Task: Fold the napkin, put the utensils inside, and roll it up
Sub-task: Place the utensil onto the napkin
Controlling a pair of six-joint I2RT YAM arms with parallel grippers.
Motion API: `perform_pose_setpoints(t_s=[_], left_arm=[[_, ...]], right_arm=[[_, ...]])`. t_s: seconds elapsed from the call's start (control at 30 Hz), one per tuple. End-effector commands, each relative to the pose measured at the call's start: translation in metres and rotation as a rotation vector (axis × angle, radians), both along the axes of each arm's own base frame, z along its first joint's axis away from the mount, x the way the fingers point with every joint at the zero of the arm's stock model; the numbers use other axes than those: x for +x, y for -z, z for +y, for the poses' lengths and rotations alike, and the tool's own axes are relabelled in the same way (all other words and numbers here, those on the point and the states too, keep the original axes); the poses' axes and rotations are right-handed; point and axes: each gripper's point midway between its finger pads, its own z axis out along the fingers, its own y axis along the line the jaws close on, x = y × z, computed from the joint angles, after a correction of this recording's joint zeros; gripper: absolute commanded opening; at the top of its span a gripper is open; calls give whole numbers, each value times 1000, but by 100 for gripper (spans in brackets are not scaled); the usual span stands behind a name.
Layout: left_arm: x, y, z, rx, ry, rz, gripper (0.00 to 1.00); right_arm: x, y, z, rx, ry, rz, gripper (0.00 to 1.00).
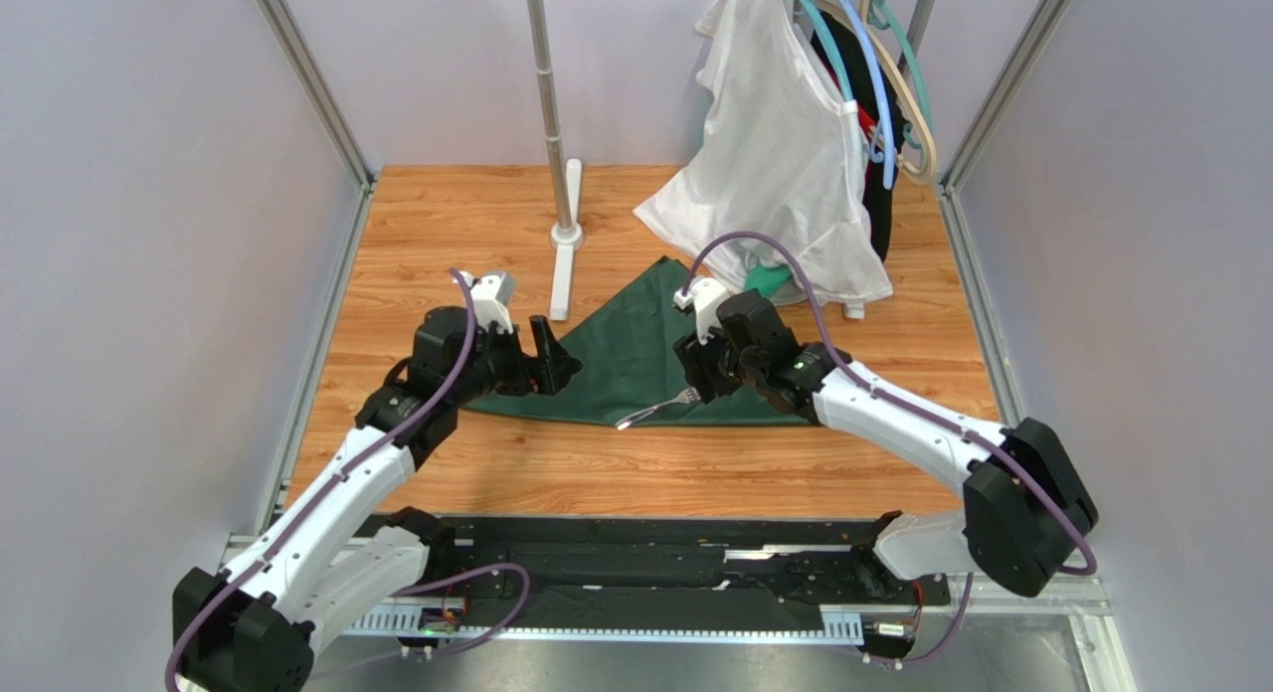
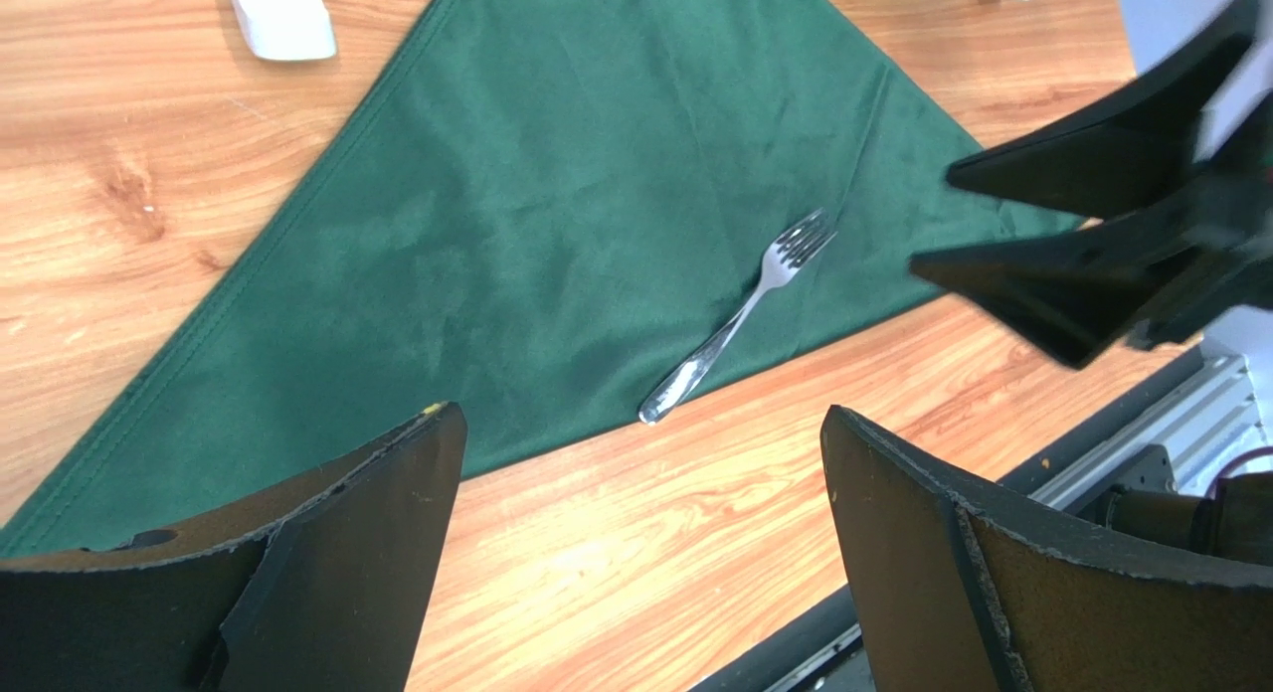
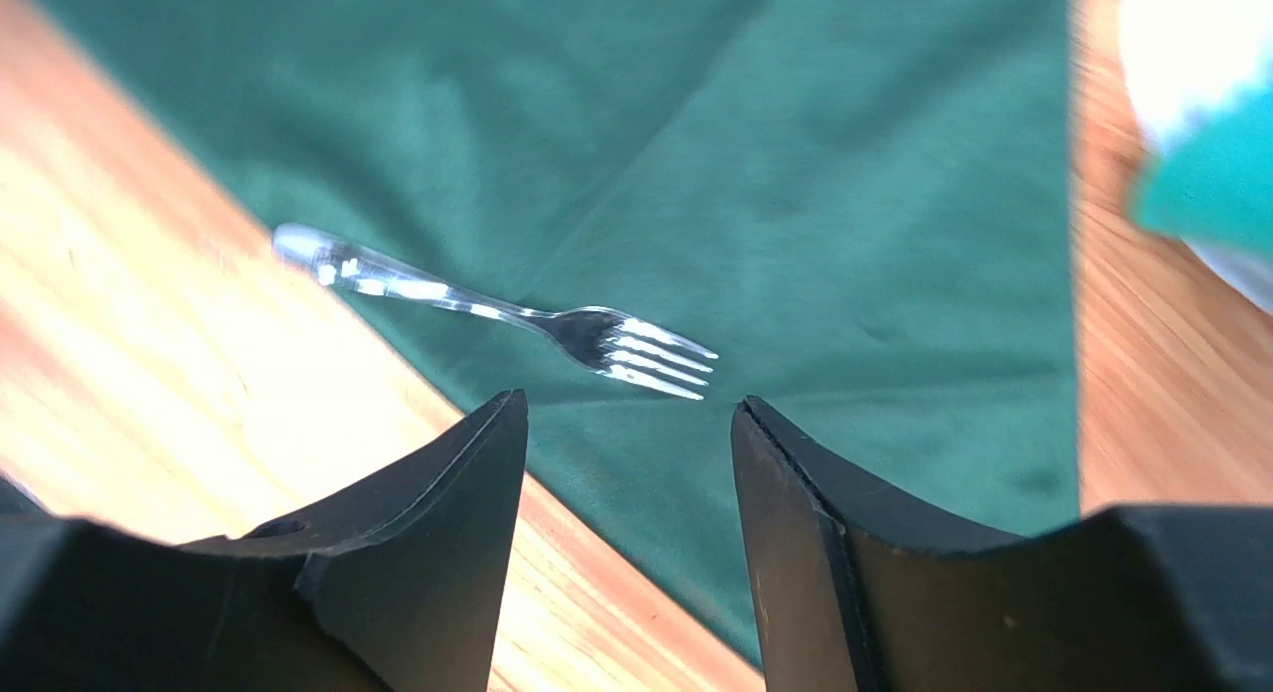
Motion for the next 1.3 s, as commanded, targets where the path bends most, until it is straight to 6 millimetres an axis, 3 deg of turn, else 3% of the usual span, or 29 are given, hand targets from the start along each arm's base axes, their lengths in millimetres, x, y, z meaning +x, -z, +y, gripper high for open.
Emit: perform_pose_setpoints(t_s=[0.0, 0.4, 0.53, 0.87, 1.1, 1.27], left_arm=[[4, -29, -2, 0, 17, -63, 98], [-10, -57, 1, 85, 125, -50, 99], [-13, -54, 5, 133, 160, -48, 99], [-11, -48, 12, 107, 152, -31, 99], [-9, -47, 15, 90, 140, -24, 99], [-8, -46, 15, 82, 138, -20, 99]], right_arm=[[-4, 6, 34, -17, -302, -27, 56], [-11, 20, 66, -42, -502, -195, 55], [-14, 39, 69, -97, -539, -159, 54], [-6, 60, 72, -178, -553, -167, 54], [-1, 66, 71, -203, -548, -186, 54], [5, 56, 79, -176, -545, -220, 53]])
